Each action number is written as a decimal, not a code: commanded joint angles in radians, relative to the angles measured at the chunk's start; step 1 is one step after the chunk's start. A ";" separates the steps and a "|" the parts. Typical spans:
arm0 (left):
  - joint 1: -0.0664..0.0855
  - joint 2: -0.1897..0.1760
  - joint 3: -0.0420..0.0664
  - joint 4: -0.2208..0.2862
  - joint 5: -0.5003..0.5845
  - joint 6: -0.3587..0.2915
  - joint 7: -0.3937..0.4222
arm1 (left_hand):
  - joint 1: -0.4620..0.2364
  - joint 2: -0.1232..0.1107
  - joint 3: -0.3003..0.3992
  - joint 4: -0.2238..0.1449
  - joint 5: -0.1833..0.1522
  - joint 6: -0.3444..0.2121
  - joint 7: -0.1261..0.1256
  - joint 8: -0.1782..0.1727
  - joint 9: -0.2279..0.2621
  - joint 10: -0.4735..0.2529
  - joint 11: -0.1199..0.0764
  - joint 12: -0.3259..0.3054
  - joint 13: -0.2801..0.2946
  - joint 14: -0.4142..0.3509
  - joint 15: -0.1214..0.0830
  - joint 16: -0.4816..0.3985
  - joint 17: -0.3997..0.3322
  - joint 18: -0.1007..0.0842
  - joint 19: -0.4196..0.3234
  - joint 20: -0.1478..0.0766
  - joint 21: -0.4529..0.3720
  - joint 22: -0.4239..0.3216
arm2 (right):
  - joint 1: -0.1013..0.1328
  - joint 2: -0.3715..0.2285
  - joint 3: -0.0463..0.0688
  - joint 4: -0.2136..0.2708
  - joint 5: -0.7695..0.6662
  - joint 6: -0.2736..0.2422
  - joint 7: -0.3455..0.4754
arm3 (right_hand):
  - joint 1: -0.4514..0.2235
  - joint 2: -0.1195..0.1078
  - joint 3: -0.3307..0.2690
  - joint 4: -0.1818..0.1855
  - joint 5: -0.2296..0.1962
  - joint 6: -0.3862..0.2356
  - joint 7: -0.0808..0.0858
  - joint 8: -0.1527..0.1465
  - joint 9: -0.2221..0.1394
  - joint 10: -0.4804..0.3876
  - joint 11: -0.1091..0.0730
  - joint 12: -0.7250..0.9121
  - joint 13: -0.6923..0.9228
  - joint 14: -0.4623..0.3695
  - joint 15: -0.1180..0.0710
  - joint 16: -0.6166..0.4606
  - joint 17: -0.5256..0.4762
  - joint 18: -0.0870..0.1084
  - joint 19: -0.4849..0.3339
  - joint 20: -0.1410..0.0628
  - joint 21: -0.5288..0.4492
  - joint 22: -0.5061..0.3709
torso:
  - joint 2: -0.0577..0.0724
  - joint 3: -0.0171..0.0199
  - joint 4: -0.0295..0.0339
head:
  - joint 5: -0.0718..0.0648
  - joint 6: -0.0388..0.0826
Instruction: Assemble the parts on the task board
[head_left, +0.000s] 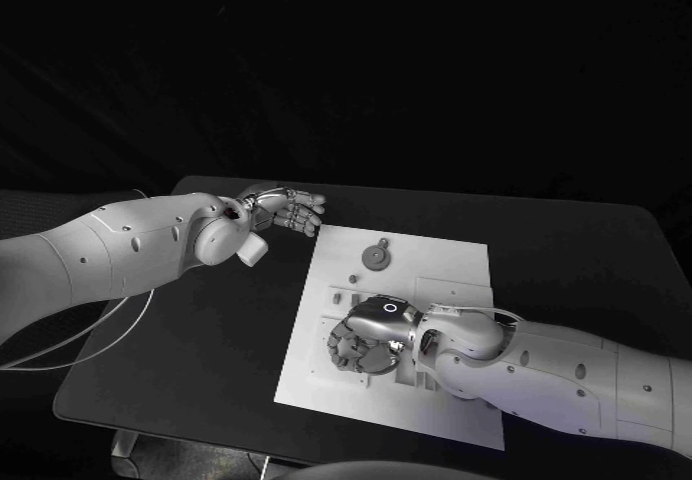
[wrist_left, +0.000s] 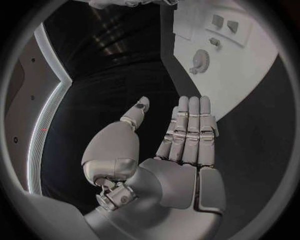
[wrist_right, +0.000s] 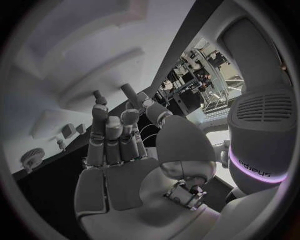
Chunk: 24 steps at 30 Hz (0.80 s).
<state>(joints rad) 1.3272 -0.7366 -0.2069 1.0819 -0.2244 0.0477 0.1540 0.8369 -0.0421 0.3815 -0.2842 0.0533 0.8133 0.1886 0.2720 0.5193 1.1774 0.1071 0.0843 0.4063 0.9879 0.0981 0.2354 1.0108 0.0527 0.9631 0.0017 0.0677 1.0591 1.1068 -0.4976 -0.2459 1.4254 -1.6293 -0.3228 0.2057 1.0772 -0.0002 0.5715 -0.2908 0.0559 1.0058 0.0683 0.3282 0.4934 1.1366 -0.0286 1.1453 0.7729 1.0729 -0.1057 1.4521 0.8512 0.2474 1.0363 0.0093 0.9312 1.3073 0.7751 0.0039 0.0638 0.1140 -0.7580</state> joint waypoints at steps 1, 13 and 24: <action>0.001 0.001 0.001 0.003 -0.001 0.002 0.003 | 0.000 0.005 -0.003 0.003 0.001 0.004 0.000 0.002 -0.001 -0.007 0.000 0.005 0.002 0.002 0.002 -0.004 0.001 0.018 0.002 -0.001 0.002 -0.001 | -0.001 0.004 0.000 -0.001 -0.001 0.009 0.004 | 0.000 0.007 0.006 -0.002 0.004 0.026 0.015 0.014 0.062 0.003 0.001 -0.006 0.000 0.005 -0.015 -0.003 -0.001 0.014 0.003 0.000 0.001 0.010 | 0.000 -0.0001 0.0003 | 0.000 0.001; 0.001 0.000 0.001 0.003 -0.002 0.003 0.003 | 0.001 0.005 -0.003 0.002 0.001 0.004 0.000 0.002 -0.002 -0.008 0.000 0.005 0.002 0.002 0.002 -0.004 0.001 0.018 0.002 -0.001 0.002 -0.001 | -0.002 0.006 0.000 -0.012 -0.010 0.036 -0.010 | 0.000 0.003 0.007 -0.002 0.004 0.024 0.016 0.012 0.062 0.000 0.001 -0.008 0.001 0.003 -0.014 -0.005 -0.001 0.014 -0.001 0.001 -0.001 0.010 | 0.000 -0.0006 0.0000 | 0.001 0.000; 0.001 0.000 0.001 0.003 -0.010 0.007 0.003 | 0.006 0.002 -0.003 0.000 0.001 0.004 0.000 0.001 -0.003 -0.009 0.000 0.005 0.002 0.002 0.002 -0.005 0.001 0.017 0.001 -0.001 0.002 -0.002 | -0.002 0.002 0.000 -0.010 -0.010 0.028 -0.014 | 0.013 -0.014 0.005 -0.004 0.005 0.019 0.018 0.008 0.064 -0.006 0.004 -0.011 0.004 -0.004 -0.012 -0.007 0.000 0.014 -0.008 0.002 -0.003 0.010 | 0.000 -0.0002 -0.0006 | 0.002 -0.003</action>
<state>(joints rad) 1.3272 -0.7381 -0.2071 1.0825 -0.2291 0.0482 0.1512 0.8369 -0.0420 0.3815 -0.2842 0.0533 0.8128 0.1890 0.2720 0.5175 1.1774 0.1071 0.0843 0.4070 0.9879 0.0981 0.2354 1.0107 0.0523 0.9631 0.0017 0.0677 1.0582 1.1065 -0.4948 -0.2454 1.4155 -1.6312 -0.3110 0.1964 1.0863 -0.0096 0.5745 -0.2939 0.0540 1.0058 0.0684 0.3282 0.4934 1.1366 -0.0286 1.1374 0.7752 1.0700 -0.1098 1.4473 0.8514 0.2469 1.0362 0.0094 0.9312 1.3073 0.7748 0.0034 0.0636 0.1162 -0.7607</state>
